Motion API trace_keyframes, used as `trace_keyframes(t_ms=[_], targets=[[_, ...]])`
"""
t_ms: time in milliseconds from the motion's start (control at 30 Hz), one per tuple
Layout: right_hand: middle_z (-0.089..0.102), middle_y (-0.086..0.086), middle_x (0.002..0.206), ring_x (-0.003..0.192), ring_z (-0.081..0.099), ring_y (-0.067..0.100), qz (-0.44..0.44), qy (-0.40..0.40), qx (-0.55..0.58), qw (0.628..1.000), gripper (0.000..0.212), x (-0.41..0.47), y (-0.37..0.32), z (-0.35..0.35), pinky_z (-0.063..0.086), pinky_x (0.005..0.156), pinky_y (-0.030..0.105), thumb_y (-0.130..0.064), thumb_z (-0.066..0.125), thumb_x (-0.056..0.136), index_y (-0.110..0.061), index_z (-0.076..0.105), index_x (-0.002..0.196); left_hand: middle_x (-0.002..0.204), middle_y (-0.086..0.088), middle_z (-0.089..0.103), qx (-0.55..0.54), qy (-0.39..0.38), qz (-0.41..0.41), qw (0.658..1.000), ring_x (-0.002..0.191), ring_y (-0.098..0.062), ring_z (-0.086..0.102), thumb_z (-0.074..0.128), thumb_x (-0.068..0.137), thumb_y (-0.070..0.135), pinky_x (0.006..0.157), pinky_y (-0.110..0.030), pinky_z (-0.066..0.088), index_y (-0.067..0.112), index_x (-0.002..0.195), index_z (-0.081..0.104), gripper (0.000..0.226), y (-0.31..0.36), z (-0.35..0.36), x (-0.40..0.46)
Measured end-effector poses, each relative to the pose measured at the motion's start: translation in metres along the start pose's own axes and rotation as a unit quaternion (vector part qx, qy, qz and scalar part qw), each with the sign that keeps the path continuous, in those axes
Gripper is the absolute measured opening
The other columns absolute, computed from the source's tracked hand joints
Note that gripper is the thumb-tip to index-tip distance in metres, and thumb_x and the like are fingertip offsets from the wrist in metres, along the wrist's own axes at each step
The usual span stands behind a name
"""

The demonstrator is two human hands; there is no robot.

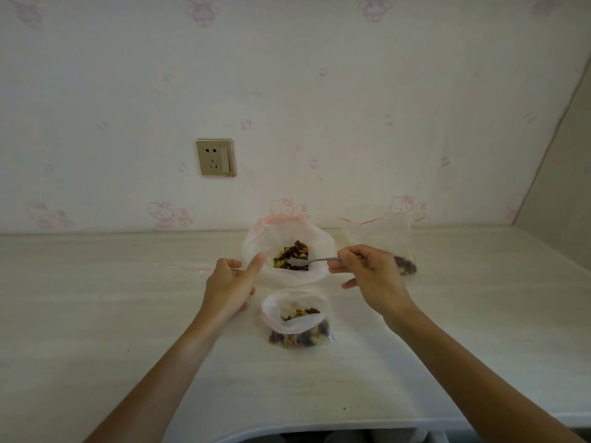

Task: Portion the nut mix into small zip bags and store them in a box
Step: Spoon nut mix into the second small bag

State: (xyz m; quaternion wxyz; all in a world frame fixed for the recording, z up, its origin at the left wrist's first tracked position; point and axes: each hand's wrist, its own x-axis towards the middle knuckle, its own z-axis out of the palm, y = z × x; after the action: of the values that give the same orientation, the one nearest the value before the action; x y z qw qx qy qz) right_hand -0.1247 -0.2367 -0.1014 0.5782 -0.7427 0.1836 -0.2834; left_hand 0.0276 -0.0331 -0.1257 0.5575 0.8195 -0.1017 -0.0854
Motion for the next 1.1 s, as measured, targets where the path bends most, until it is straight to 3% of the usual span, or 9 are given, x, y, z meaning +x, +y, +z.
trace_keyframes(t_ms=[100,200,367,533,667,833,967,1100], targets=[[0.079,-0.006,0.087,0.085,0.075,0.005,-0.008,-0.010,-0.040,0.999,0.016,0.015,0.007,0.014,0.061,0.067,0.026,-0.021,0.056,0.105,-0.022,0.070,0.097,0.102,0.002,0.070,-0.005,0.009,-0.002,1.000,0.086,-0.016,0.072,0.069,0.078,0.078,0.064,-0.034,0.060,0.021,0.122,0.048,0.075,0.010,0.006,0.018],[0.079,-0.005,0.088,0.083,0.074,0.005,-0.014,-0.031,-0.083,0.996,0.017,0.026,0.014,0.026,0.059,0.069,0.022,-0.024,0.056,0.105,-0.021,0.071,0.097,0.104,0.002,0.070,-0.017,0.007,0.019,1.000,0.087,-0.017,0.072,0.074,0.082,0.067,0.069,-0.039,0.065,0.021,0.121,0.055,0.063,0.014,0.016,0.029],[0.079,-0.002,0.085,0.080,0.074,0.006,-0.013,-0.014,-0.112,0.994,0.023,0.035,0.031,0.042,0.059,0.074,0.025,-0.023,0.059,0.103,-0.013,0.077,0.095,0.093,0.001,0.075,-0.006,-0.001,0.125,0.992,0.084,-0.020,0.073,0.071,0.094,0.047,0.078,-0.052,0.062,0.027,0.102,0.069,0.022,0.012,0.028,0.030],[0.078,-0.006,0.081,0.078,0.074,0.007,-0.005,0.031,-0.083,0.996,0.019,0.036,0.042,0.051,0.062,0.071,0.032,-0.023,0.061,0.103,-0.020,0.077,0.092,0.088,-0.003,0.074,-0.017,-0.020,0.180,0.983,0.083,-0.028,0.069,0.067,0.098,0.047,0.076,-0.054,0.057,0.028,0.101,0.071,0.019,0.014,0.030,0.023],[0.078,-0.004,0.082,0.074,0.074,0.008,0.001,0.033,-0.077,0.996,0.018,0.035,0.046,0.049,0.064,0.062,0.036,-0.021,0.060,0.103,-0.016,0.076,0.096,0.083,0.005,0.072,-0.012,-0.020,0.205,0.978,0.076,-0.020,0.067,0.066,0.099,0.044,0.070,-0.049,0.057,0.029,0.105,0.071,0.017,0.018,0.029,0.024],[0.077,-0.004,0.094,0.066,0.075,0.008,-0.041,0.005,-0.139,0.990,0.017,0.036,0.042,0.050,0.058,0.055,0.030,-0.020,0.058,0.103,-0.018,0.074,0.100,0.085,0.001,0.074,-0.006,-0.026,0.214,0.976,0.075,-0.026,0.068,0.066,0.100,0.039,0.066,-0.048,0.057,0.025,0.111,0.072,0.019,0.019,0.032,0.024],[0.076,-0.006,0.098,0.058,0.073,0.009,-0.051,0.016,-0.144,0.988,0.016,0.039,0.041,0.047,0.062,0.061,0.040,-0.021,0.059,0.103,-0.021,0.074,0.099,0.079,0.005,0.073,-0.013,-0.026,0.210,0.977,0.066,-0.019,0.067,0.065,0.101,0.032,0.059,-0.035,0.054,0.026,0.110,0.073,0.013,0.019,0.031,0.029],[0.077,-0.008,0.096,0.053,0.072,0.009,-0.053,0.008,-0.134,0.990,0.017,0.041,0.041,0.048,0.061,0.058,0.032,-0.020,0.059,0.103,-0.029,0.069,0.093,0.084,0.008,0.074,-0.015,-0.038,0.206,0.978,0.067,-0.012,0.068,0.065,0.102,0.027,0.053,-0.024,0.054,0.024,0.118,0.072,0.018,0.019,0.034,0.030]])
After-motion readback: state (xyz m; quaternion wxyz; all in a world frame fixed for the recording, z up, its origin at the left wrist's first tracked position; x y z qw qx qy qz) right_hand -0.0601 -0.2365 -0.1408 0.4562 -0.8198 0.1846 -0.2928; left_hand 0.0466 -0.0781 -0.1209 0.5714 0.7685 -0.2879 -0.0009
